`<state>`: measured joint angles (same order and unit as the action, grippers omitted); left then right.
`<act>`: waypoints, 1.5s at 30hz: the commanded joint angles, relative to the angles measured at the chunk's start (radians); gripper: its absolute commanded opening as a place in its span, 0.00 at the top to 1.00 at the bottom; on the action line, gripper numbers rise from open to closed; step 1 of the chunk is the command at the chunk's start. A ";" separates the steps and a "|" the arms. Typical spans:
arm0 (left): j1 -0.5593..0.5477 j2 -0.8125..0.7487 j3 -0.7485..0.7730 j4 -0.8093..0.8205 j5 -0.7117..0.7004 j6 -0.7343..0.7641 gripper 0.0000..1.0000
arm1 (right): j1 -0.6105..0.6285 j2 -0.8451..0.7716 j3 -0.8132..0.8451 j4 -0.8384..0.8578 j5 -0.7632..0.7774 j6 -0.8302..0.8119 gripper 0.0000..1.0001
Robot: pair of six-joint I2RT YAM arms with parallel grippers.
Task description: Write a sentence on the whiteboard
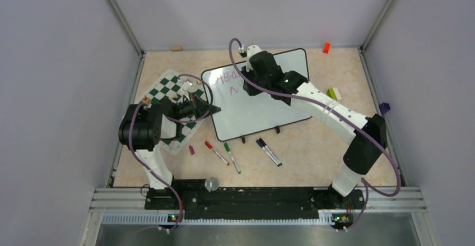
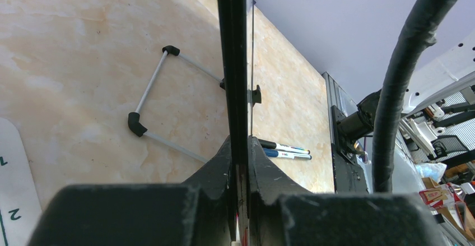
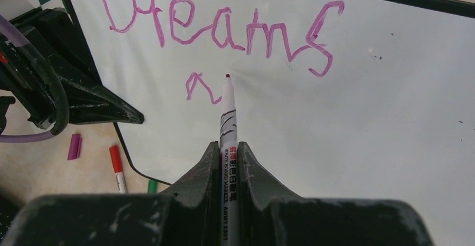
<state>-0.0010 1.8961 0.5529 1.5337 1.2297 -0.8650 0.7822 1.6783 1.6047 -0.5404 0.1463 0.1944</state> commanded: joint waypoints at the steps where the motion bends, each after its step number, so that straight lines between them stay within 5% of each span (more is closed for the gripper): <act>1: -0.005 -0.001 -0.015 0.086 0.089 0.074 1.00 | -0.006 -0.006 0.016 0.012 -0.010 0.004 1.00; 45: -0.005 -0.006 -0.019 0.086 0.090 0.075 1.00 | -0.009 0.003 -0.012 -0.036 0.108 0.044 1.00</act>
<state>-0.0010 1.8961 0.5529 1.5326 1.2278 -0.8658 0.7830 1.6920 1.5837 -0.5743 0.1844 0.2325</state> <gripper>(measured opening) 0.100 0.093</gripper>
